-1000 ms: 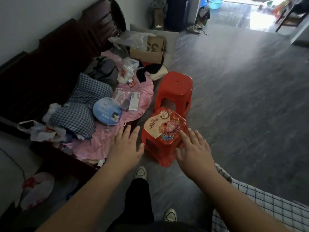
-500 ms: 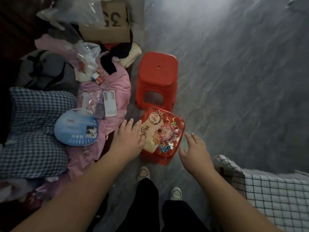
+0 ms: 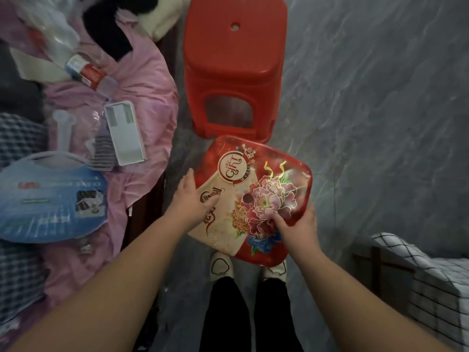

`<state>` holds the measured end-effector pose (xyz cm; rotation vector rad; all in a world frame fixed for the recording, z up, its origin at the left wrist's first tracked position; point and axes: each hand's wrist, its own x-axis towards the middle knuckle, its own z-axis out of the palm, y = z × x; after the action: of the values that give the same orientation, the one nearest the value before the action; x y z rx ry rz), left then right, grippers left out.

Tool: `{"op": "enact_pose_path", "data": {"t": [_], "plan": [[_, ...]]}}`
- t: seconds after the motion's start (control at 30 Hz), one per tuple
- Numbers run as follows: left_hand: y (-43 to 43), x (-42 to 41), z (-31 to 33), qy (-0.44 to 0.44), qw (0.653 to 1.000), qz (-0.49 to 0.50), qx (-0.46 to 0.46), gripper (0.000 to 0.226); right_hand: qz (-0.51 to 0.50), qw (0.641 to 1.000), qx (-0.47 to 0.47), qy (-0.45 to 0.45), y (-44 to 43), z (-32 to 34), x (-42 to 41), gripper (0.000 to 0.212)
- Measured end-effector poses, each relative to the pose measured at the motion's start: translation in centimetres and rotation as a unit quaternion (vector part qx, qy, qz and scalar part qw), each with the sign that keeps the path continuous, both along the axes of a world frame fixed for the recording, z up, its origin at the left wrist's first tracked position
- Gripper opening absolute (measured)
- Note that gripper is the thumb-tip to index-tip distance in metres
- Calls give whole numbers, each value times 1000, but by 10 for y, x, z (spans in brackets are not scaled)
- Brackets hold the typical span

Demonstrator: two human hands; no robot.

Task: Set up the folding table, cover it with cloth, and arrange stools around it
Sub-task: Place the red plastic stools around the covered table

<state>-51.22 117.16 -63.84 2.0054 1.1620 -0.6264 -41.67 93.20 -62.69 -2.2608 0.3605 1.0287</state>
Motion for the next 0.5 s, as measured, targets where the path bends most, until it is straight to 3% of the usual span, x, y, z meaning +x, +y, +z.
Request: {"op": "enact_pose_path", "data": {"t": [0.2, 0.3, 0.5], "plan": [[-4, 1, -22, 4, 999, 35, -38, 107, -55, 998, 6, 42, 7, -20, -5, 119], [-5, -1, -11, 0, 998, 48, -36, 110, -62, 997, 19, 40, 7, -14, -3, 111], [-11, -8, 48, -27, 998, 62, -6, 92, -34, 998, 54, 21, -1, 40, 12, 97]]}}
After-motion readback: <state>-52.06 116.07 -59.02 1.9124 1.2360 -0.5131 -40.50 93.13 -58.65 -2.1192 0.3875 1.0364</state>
